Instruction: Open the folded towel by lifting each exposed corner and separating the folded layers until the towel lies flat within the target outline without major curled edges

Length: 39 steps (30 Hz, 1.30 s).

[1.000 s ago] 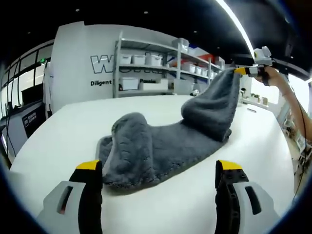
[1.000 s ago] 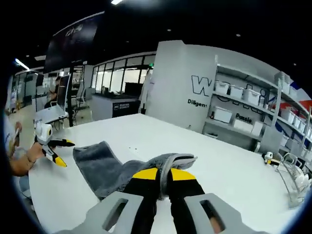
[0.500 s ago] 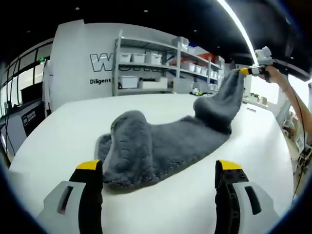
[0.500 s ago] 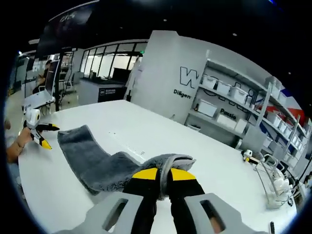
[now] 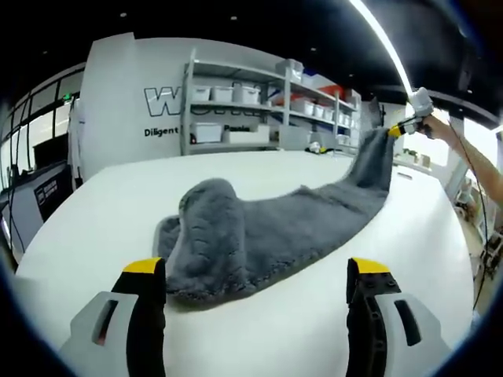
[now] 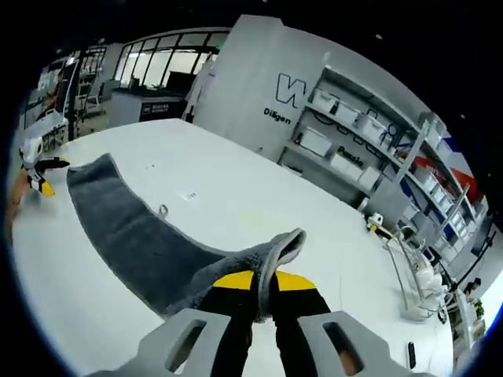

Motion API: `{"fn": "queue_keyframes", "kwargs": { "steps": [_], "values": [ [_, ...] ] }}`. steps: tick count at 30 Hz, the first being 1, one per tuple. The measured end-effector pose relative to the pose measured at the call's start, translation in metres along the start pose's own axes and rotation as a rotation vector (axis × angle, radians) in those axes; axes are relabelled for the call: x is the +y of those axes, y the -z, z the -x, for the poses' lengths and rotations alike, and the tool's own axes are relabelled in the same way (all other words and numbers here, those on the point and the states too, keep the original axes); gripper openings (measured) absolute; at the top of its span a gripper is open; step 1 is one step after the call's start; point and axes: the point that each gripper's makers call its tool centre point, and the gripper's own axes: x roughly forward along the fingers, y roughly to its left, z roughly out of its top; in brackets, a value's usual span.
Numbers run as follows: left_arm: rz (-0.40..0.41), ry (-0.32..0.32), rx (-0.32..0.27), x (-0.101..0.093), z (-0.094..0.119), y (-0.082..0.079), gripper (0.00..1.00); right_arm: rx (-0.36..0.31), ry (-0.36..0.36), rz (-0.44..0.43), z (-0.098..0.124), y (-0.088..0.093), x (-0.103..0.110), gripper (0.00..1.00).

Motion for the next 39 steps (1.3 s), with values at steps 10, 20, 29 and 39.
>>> {"fn": "queue_keyframes", "kwargs": {
  "steps": [10,20,29,39],
  "values": [
    [-0.001,0.016,0.003,-0.003,0.0,0.001,0.91,0.192,0.083,-0.056,-0.03,0.088,-0.027,0.04],
    [0.017,0.004,-0.017,0.0,0.001,-0.002,0.93,0.271,0.183,-0.018,-0.06,0.13,-0.036,0.05],
    [0.022,0.005,-0.025,0.001,0.003,-0.005,0.93,0.391,0.25,0.103,-0.076,0.161,-0.045,0.09],
    [0.023,0.01,-0.031,0.0,0.005,-0.007,0.93,0.386,0.309,0.031,-0.075,0.177,-0.052,0.21]
  ]
}}
